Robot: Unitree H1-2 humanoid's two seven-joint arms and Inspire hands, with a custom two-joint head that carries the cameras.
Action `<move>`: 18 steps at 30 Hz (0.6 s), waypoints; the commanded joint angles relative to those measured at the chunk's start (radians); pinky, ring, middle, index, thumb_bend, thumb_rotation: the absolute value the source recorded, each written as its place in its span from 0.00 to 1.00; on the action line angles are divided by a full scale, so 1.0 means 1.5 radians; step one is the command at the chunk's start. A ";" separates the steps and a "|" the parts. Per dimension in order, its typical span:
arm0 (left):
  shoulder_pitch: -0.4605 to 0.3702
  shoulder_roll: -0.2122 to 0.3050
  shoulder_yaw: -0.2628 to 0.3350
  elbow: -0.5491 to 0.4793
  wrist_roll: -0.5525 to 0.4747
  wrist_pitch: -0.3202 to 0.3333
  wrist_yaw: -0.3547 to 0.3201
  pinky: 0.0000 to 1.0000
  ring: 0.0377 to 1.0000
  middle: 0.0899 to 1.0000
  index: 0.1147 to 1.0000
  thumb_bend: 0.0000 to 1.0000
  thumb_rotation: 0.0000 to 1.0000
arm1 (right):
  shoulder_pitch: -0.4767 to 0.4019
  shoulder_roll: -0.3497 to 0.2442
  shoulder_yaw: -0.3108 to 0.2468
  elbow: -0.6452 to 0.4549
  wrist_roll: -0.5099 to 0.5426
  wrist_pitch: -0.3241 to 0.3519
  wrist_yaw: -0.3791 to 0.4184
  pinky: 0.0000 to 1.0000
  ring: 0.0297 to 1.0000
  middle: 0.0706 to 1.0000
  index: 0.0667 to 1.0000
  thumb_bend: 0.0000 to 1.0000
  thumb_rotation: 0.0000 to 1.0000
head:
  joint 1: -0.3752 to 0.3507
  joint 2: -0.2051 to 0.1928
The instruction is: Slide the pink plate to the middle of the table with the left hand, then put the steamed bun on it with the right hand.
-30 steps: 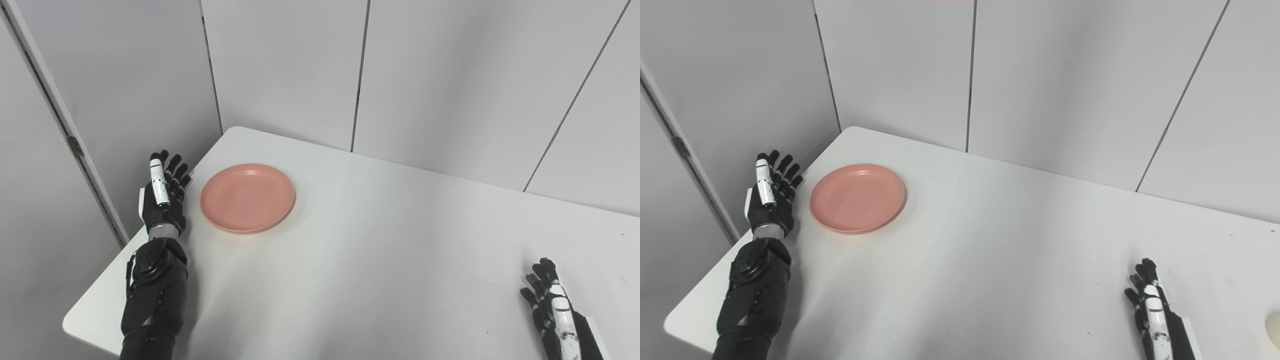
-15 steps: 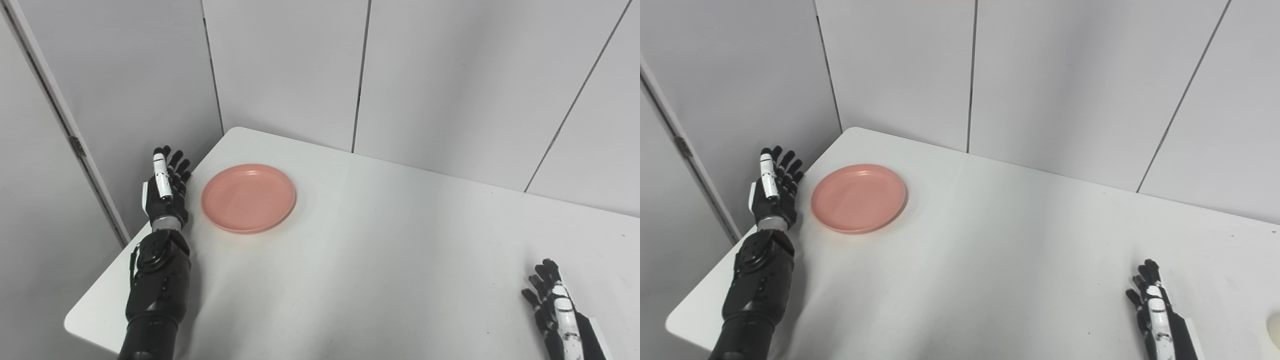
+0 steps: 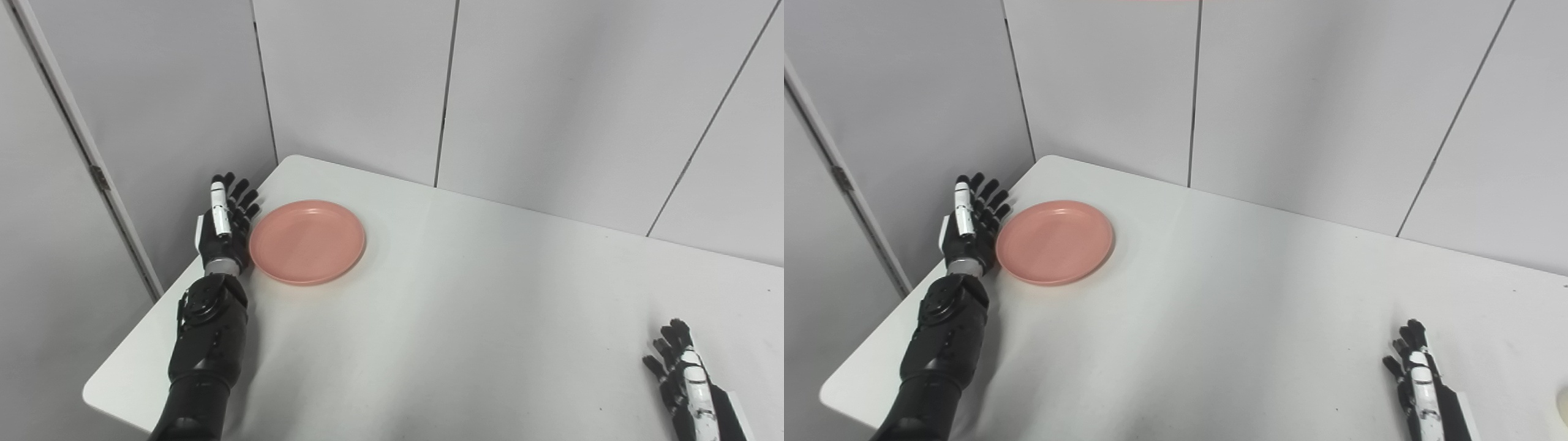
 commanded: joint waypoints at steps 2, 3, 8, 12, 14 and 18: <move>0.004 -0.018 -0.009 0.014 -0.006 0.033 -0.006 0.92 0.89 0.90 0.90 0.43 1.00 | 0.006 -0.004 -0.004 -0.013 -0.007 0.027 -0.012 1.00 1.00 1.00 1.00 0.08 1.00 | -0.002 0.001; 0.004 -0.020 -0.010 0.014 -0.009 0.035 -0.008 0.92 0.89 0.90 0.90 0.43 1.00 | 0.007 -0.005 -0.003 -0.014 -0.008 0.027 -0.011 1.00 1.00 1.00 1.00 0.07 1.00 | -0.002 0.001; 0.002 -0.024 -0.015 0.022 -0.009 0.034 -0.016 0.93 0.89 0.90 0.90 0.43 1.00 | 0.008 -0.003 -0.002 -0.015 -0.013 0.026 -0.012 1.00 1.00 1.00 1.00 0.07 1.00 | -0.006 0.002; 0.002 -0.028 -0.020 0.024 -0.010 0.038 -0.030 0.91 0.89 0.90 0.90 0.43 1.00 | 0.008 0.000 -0.001 -0.018 -0.015 0.028 -0.014 1.00 1.00 1.00 1.00 0.06 1.00 | -0.010 0.002; 0.001 -0.029 -0.025 0.027 -0.008 0.038 -0.037 0.92 0.89 0.90 0.90 0.44 1.00 | 0.008 0.001 0.000 -0.020 -0.015 0.027 -0.015 1.00 1.00 1.00 1.00 0.05 1.00 | -0.013 0.002; -0.001 -0.029 -0.034 0.033 -0.004 0.035 -0.052 0.91 0.89 0.90 0.90 0.44 1.00 | 0.009 0.004 0.001 -0.022 -0.015 0.029 -0.018 1.00 1.00 1.00 1.00 0.04 1.00 | -0.021 0.003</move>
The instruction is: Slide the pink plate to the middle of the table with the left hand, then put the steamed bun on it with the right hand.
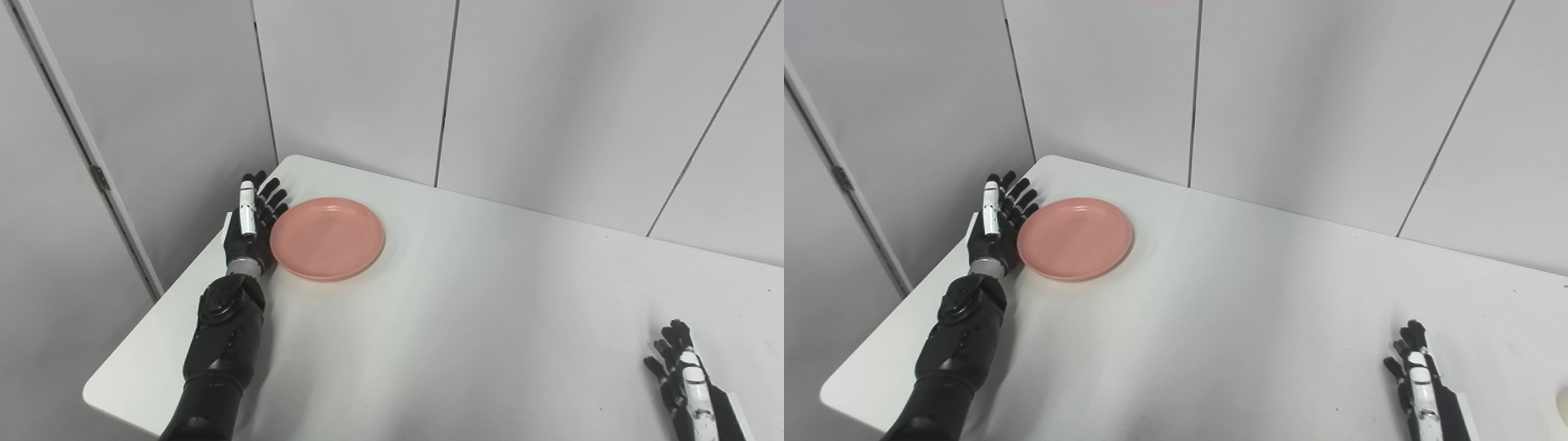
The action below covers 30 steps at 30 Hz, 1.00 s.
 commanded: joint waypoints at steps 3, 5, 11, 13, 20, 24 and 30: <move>0.005 -0.016 -0.014 0.022 -0.001 0.040 -0.005 0.91 0.89 0.89 0.90 0.44 1.00 | 0.006 -0.001 0.000 -0.013 -0.003 0.028 -0.007 1.00 1.00 1.00 1.00 0.04 1.00 | -0.009 0.001; 0.004 -0.020 -0.019 0.020 -0.001 0.045 -0.006 0.92 0.89 0.89 0.90 0.44 1.00 | 0.006 -0.001 0.001 -0.011 -0.005 0.026 -0.008 1.00 1.00 1.00 1.00 0.03 1.00 | -0.014 0.002; 0.001 -0.028 -0.041 0.016 0.004 0.053 -0.017 0.92 0.88 0.89 0.89 0.44 1.00 | 0.007 0.000 0.003 -0.001 -0.010 0.012 -0.009 1.00 1.00 1.00 1.00 0.05 1.00 | -0.028 0.002; 0.001 -0.033 -0.047 0.010 0.005 0.062 -0.015 0.91 0.88 0.89 0.89 0.44 1.00 | 0.007 0.001 0.003 0.004 -0.008 0.006 -0.008 1.00 1.00 1.00 1.00 0.06 1.00 | -0.033 0.003; 0.004 -0.053 -0.076 -0.015 0.010 0.091 -0.018 0.88 0.87 0.87 0.87 0.44 0.98 | 0.009 0.004 0.005 0.013 -0.008 -0.004 -0.005 1.00 1.00 1.00 1.00 0.08 1.00 | -0.057 0.007; 0.007 -0.062 -0.096 -0.027 0.022 0.104 -0.023 0.89 0.87 0.87 0.87 0.44 1.00 | 0.009 0.005 0.007 0.023 -0.011 -0.014 -0.004 1.00 1.00 1.00 1.00 0.10 1.00 | -0.072 0.008; 0.005 -0.078 -0.123 -0.025 0.043 0.111 -0.028 0.88 0.87 0.86 0.86 0.45 0.98 | 0.007 0.010 0.009 0.038 -0.019 -0.026 -0.010 1.00 1.00 1.00 1.00 0.14 1.00 | -0.093 0.002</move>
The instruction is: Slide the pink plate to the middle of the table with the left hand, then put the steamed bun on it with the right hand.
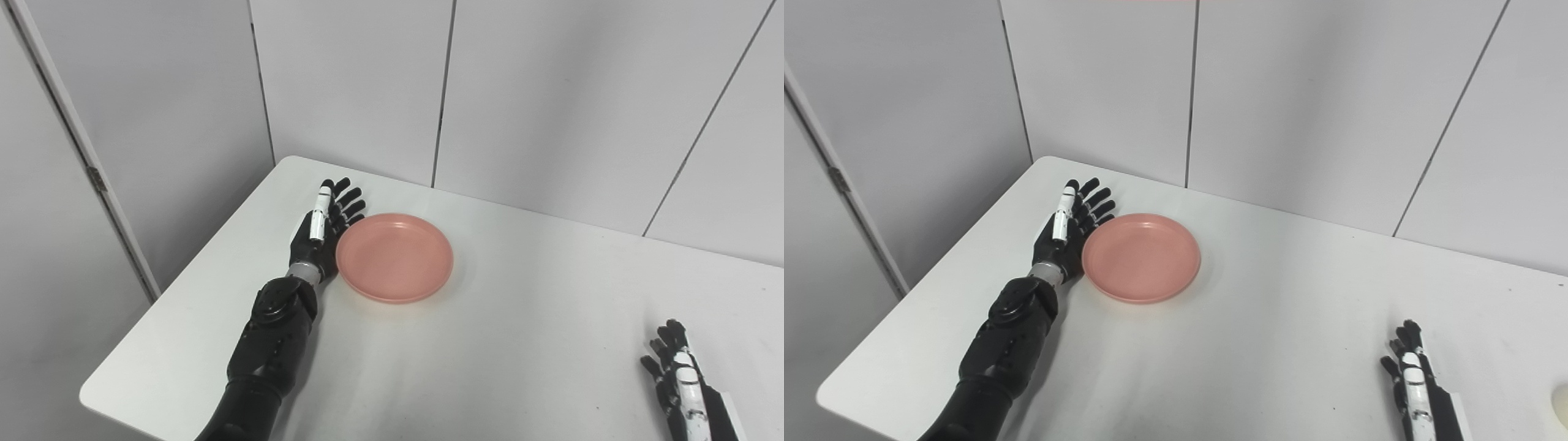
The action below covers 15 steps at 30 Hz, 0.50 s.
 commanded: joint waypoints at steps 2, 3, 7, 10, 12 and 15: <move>0.013 -0.019 -0.024 0.027 0.017 0.047 -0.007 0.88 0.87 0.86 0.85 0.45 0.97 | 0.005 0.003 0.002 0.024 -0.005 -0.003 -0.004 1.00 1.00 1.00 1.00 0.15 1.00 | -0.008 -0.002; 0.013 -0.020 -0.030 0.027 0.022 0.047 -0.010 0.88 0.87 0.86 0.85 0.45 0.98 | 0.005 0.004 0.002 0.026 -0.005 -0.006 -0.004 1.00 1.00 1.00 1.00 0.15 1.00 | -0.011 -0.002; 0.015 -0.026 -0.049 0.027 0.034 0.045 -0.024 0.88 0.88 0.88 0.87 0.46 0.99 | 0.005 0.004 0.005 0.029 -0.005 -0.007 -0.002 1.00 1.00 1.00 1.00 0.16 1.00 | -0.022 -0.001; 0.018 -0.036 -0.058 0.020 0.033 0.045 -0.033 0.88 0.88 0.88 0.87 0.44 0.99 | 0.006 0.004 0.007 0.033 -0.008 -0.011 -0.004 1.00 1.00 1.00 1.00 0.16 1.00 | -0.030 0.000; 0.021 -0.041 -0.065 0.014 0.037 0.048 -0.034 0.88 0.88 0.88 0.87 0.44 1.00 | 0.006 0.005 0.008 0.033 -0.010 -0.011 -0.004 1.00 1.00 1.00 1.00 0.16 1.00 | -0.036 0.001; 0.025 -0.050 -0.075 0.004 0.041 0.052 -0.038 0.88 0.88 0.88 0.87 0.45 0.99 | 0.007 0.006 0.010 0.034 -0.011 -0.013 -0.004 1.00 1.00 1.00 1.00 0.19 1.00 | -0.045 0.002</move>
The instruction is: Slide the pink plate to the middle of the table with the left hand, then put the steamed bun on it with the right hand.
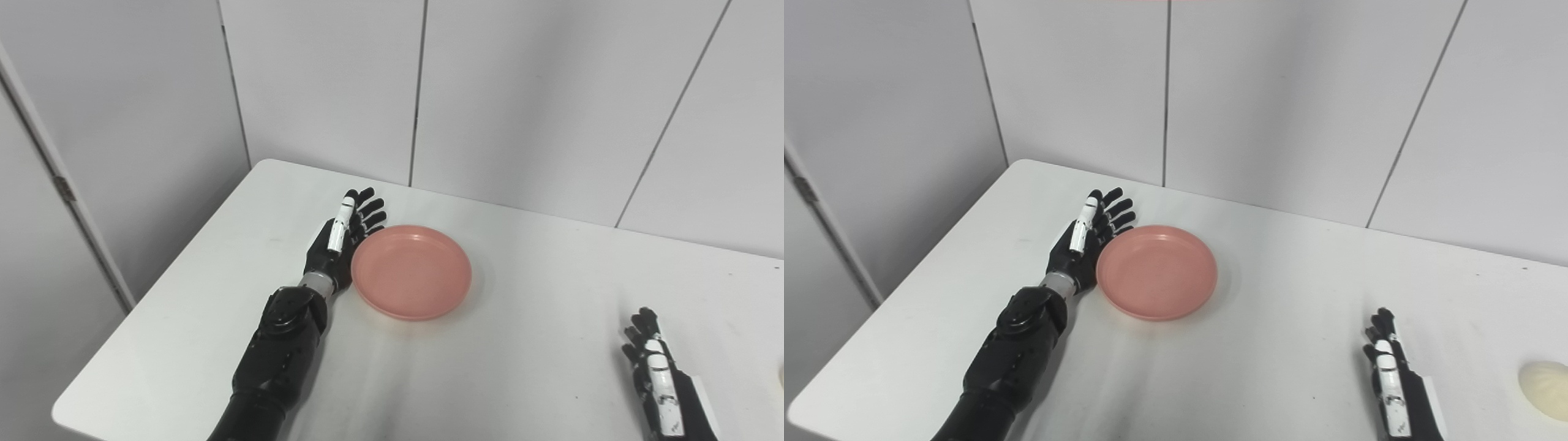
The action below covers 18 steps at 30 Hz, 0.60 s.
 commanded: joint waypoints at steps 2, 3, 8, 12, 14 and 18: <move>0.025 -0.016 -0.015 0.013 0.010 0.053 -0.006 0.88 0.88 0.88 0.87 0.46 0.99 | 0.011 0.005 0.005 0.023 -0.004 -0.005 -0.001 1.00 1.00 1.00 1.00 0.20 1.00 | -0.009 0.002; 0.026 -0.017 -0.019 0.010 0.013 0.058 -0.007 0.89 0.88 0.89 0.87 0.46 1.00 | 0.011 0.006 0.007 0.020 -0.006 -0.002 -0.002 1.00 1.00 1.00 1.00 0.19 1.00 | -0.018 0.005; 0.033 -0.026 -0.040 -0.004 0.025 0.071 -0.017 0.89 0.88 0.89 0.88 0.45 1.00 | 0.013 0.012 0.010 0.017 -0.012 0.004 -0.008 1.00 0.99 1.00 1.00 0.17 1.00 | -0.037 0.008; 0.037 -0.033 -0.059 -0.006 0.037 0.074 -0.030 0.91 0.89 0.90 0.89 0.43 1.00 | 0.013 0.018 0.012 0.016 -0.023 0.006 -0.016 1.00 0.99 1.00 1.00 0.18 1.00 | -0.052 0.011; 0.040 -0.037 -0.070 -0.007 0.042 0.073 -0.036 0.91 0.90 0.91 0.90 0.42 1.00 | 0.014 0.022 0.012 0.016 -0.026 0.006 -0.018 1.00 0.99 1.00 1.00 0.19 1.00 | -0.064 0.012; 0.045 -0.046 -0.085 -0.018 0.047 0.088 -0.045 0.92 0.91 0.92 0.91 0.41 1.00 | 0.015 0.025 0.015 0.016 -0.036 0.001 -0.019 1.00 0.98 1.00 1.00 0.19 1.00 | -0.082 0.016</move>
